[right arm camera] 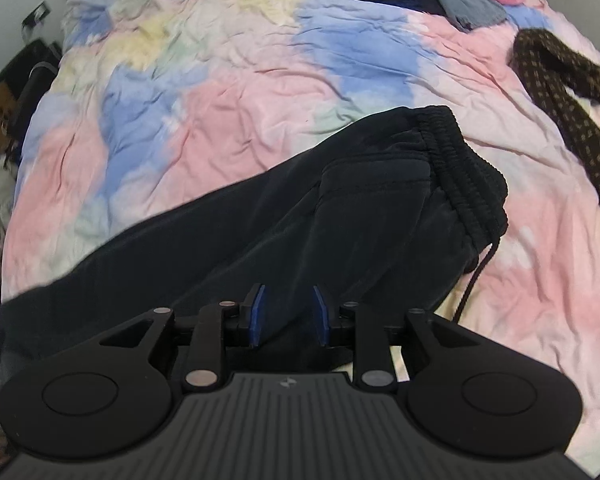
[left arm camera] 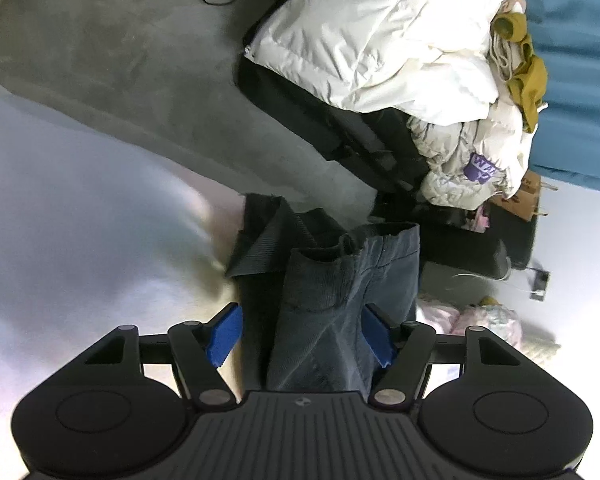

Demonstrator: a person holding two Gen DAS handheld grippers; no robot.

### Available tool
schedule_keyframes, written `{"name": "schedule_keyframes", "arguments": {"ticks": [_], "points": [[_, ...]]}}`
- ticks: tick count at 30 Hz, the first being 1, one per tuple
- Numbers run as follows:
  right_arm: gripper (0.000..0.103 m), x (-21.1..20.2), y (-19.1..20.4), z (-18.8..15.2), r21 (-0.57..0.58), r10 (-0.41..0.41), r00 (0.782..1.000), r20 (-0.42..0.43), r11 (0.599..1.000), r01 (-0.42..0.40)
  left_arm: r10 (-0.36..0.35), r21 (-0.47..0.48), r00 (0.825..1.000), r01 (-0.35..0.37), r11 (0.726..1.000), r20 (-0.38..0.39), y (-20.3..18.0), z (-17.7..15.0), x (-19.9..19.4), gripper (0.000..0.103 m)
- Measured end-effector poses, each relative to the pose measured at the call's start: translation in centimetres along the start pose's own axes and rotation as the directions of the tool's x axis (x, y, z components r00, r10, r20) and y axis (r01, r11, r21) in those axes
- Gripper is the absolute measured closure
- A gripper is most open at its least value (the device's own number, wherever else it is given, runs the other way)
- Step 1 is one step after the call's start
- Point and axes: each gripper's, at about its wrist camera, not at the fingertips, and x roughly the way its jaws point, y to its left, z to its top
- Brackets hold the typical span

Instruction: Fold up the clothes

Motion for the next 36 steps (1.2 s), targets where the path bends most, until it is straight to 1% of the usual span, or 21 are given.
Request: {"name": "schedule_keyframes", "arguments": {"ticks": [1, 3, 4, 5, 9, 10, 12, 14, 15, 16, 17, 18, 19, 20, 23, 26, 27, 28, 33, 34, 36], "points": [[0.075, -0.3, 0.4, -0.2, -0.015, -0.004, 1.000, 0.001, 1.000, 0.004, 0.001, 0.002, 1.000, -0.001, 1.000, 0.007, -0.1, 0.1, 0.6, 0.037], [0.074, -0.9, 1.1, -0.6, -0.033, -0.007, 1.000, 0.006, 0.999, 0.008, 0.004, 0.007, 1.000, -0.005, 1.000, 0.022, -0.2, 0.4, 1.7, 0.046], [0.074, -1.2, 1.4, -0.8, -0.037, -0.007, 1.000, 0.008, 0.999, 0.008, 0.015, 0.023, 0.999, -0.016, 1.000, 0.040, -0.5, 0.5, 2.0, 0.048], [0.073, -1.4, 1.7, -1.0, -0.042, -0.009, 1.000, 0.010, 0.999, 0.009, 0.015, 0.030, 0.999, -0.016, 0.999, 0.043, -0.7, 0.5, 2.3, 0.048], [0.072, -1.6, 2.6, -1.6, -0.061, -0.015, 1.000, 0.014, 0.998, 0.016, 0.047, 0.041, 0.999, -0.047, 0.998, 0.009, -1.2, 1.1, 3.7, 0.050], [0.071, -1.7, 2.9, -1.8, -0.067, -0.016, 1.000, 0.014, 0.998, 0.017, 0.051, 0.044, 0.999, -0.052, 0.998, 0.006, -1.2, 1.3, 4.1, 0.052], [0.070, -1.8, 3.6, -2.1, -0.083, -0.015, 1.000, 0.015, 0.996, 0.016, 0.066, 0.061, 0.998, -0.066, 0.996, 0.005, -1.4, 1.6, 4.5, 0.059], [0.067, -1.9, 4.0, -2.4, -0.096, -0.009, 1.000, 0.017, 0.995, 0.010, 0.093, 0.094, 0.996, -0.093, 0.991, 0.010, -1.8, 1.8, 4.7, 0.065], [0.067, -2.0, 4.2, -2.5, -0.100, -0.005, 1.000, 0.017, 0.995, 0.007, 0.108, 0.114, 0.994, -0.108, 0.988, 0.013, -2.1, 1.8, 4.7, 0.066], [0.067, -2.0, 4.4, -2.6, -0.103, 0.000, 1.000, 0.016, 0.995, 0.002, 0.111, 0.140, 0.994, -0.114, 0.984, 0.023, -2.5, 1.8, 4.7, 0.069], [0.066, -1.9, 4.5, -2.8, -0.106, 0.004, 1.000, 0.015, 0.994, -0.003, 0.117, 0.171, 0.993, -0.121, 0.978, 0.032, -3.1, 1.6, 4.5, 0.074], [0.066, -1.8, 4.6, -2.9, -0.108, 0.009, 1.000, 0.014, 0.994, -0.007, 0.122, 0.201, 0.992, -0.128, 0.971, 0.041, -3.6, 1.5, 4.4, 0.077], [0.066, -1.7, 4.6, -3.0, -0.103, 0.013, 1.000, 0.011, 0.995, -0.012, 0.127, 0.231, 0.991, -0.135, 0.963, 0.051, -4.2, 1.3, 4.2, 0.082], [0.066, -1.5, 4.6, -3.1, -0.096, 0.017, 1.000, 0.009, 0.995, -0.016, 0.133, 0.266, 0.989, -0.145, 0.953, 0.061, -4.9, 1.0, 4.0, 0.085], [0.066, -1.1, 4.2, -3.2, -0.074, 0.027, 1.000, 0.005, 0.997, -0.026, 0.128, 0.363, 0.987, -0.155, 0.919, 0.099, -7.2, 0.2, 3.1, 0.092], [0.066, -0.9, 3.6, -3.3, -0.048, 0.035, 0.999, 0.011, 0.998, -0.034, 0.102, 0.460, 0.988, -0.146, 0.876, 0.119, -9.6, -0.9, 2.3, 0.093], [0.066, -0.9, 3.4, -3.3, -0.040, 0.038, 0.999, 0.013, 0.999, -0.037, 0.089, 0.505, 0.988, -0.141, 0.852, 0.124, -10.6, -1.6, 1.9, 0.093], [0.066, -0.9, 3.1, -3.3, -0.033, 0.039, 0.999, 0.015, 0.999, -0.039, 0.076, 0.557, 0.989, -0.136, 0.819, 0.130, -11.8, -2.3, 1.5, 0.093], [0.066, -0.6, 2.1, -3.2, -0.018, 0.049, 0.999, 0.018, 0.999, -0.048, 0.016, 0.723, 0.992, -0.100, 0.683, 0.122, -16.1, -6.5, 0.1, 0.094], [0.066, -0.6, 1.9, -3.3, -0.013, 0.052, 0.999, 0.017, 0.999, -0.051, 0.005, 0.747, 0.993, -0.093, 0.658, 0.119, -16.9, -7.5, -0.2, 0.094], [0.067, -0.5, 1.5, -3.2, -0.013, 0.056, 0.998, 0.018, 0.998, -0.056, -0.016, 0.781, 0.994, -0.076, 0.620, 0.110, -18.3, -9.5, -0.6, 0.094]]}}
